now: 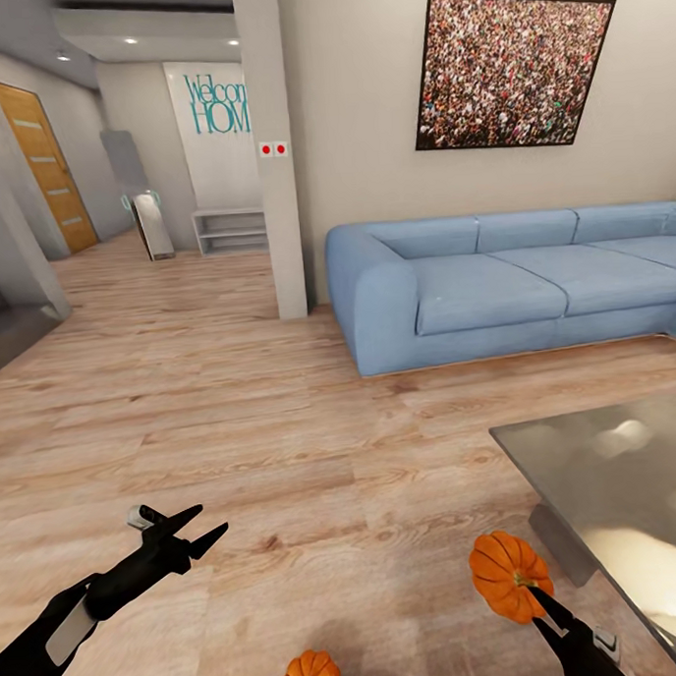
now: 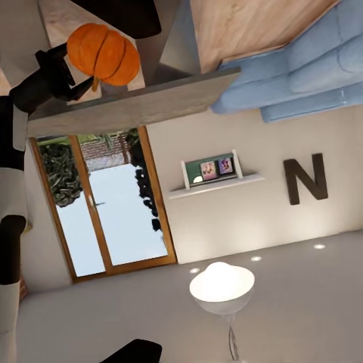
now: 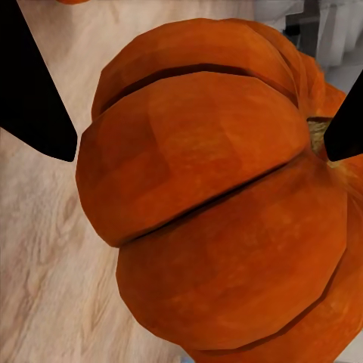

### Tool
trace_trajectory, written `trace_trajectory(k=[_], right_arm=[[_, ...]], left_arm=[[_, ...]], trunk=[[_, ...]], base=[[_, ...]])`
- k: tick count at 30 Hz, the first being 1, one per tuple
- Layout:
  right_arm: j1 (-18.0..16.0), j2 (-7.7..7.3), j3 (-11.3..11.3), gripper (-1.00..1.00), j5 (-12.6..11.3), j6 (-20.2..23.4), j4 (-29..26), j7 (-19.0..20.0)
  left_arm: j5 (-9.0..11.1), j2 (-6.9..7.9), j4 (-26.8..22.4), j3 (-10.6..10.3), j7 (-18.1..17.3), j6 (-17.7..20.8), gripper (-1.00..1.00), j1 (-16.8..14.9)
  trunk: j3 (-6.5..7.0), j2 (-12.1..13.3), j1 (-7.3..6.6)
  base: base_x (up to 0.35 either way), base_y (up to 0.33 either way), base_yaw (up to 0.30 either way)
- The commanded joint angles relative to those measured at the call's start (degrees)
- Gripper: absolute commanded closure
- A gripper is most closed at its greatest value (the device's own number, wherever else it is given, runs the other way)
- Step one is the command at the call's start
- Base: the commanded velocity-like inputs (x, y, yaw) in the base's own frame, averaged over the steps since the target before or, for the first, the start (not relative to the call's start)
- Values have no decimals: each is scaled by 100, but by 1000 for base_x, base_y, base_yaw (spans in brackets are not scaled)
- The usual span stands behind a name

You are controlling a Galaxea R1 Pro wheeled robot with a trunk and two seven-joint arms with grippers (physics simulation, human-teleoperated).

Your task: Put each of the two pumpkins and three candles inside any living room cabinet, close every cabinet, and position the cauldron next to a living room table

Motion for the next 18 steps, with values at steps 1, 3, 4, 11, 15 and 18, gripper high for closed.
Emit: trace_trajectory(k=[1, 3, 4, 11, 15, 18], right_arm=[[-8, 2, 39, 100, -59, 22, 18, 41], [-8, 2, 41, 100, -62, -93, 17, 37], [-8, 3, 45, 100, -60, -132, 17, 31], [-8, 10, 198, 100, 59, -204, -22, -591], [-34, 35, 659, 100, 305, -214, -98, -1339], [-108, 109, 781, 100, 388, -169, -688, -2066]], left_arm=[[31, 7, 3, -34, -26, 60, -100, -5], [31, 7, 3, -32, -23, 60, -100, -5], [31, 7, 3, -31, -21, 60, -100, -5], [23, 0, 3, -43, -1, 55, -100, -5], [22, 13, 3, -44, 7, 57, -100, -5], [18, 15, 5, -41, 21, 58, -100, -5]], trunk=[[-5, -2, -1], [-5, -2, -1], [-5, -2, -1], [-5, -2, -1], [-5, -2, -1], [-5, -2, -1]], base=[[3, -1, 0], [1, 0, 0], [0, 0, 0], [0, 0, 0], [0, 0, 0], [0, 0, 0]])
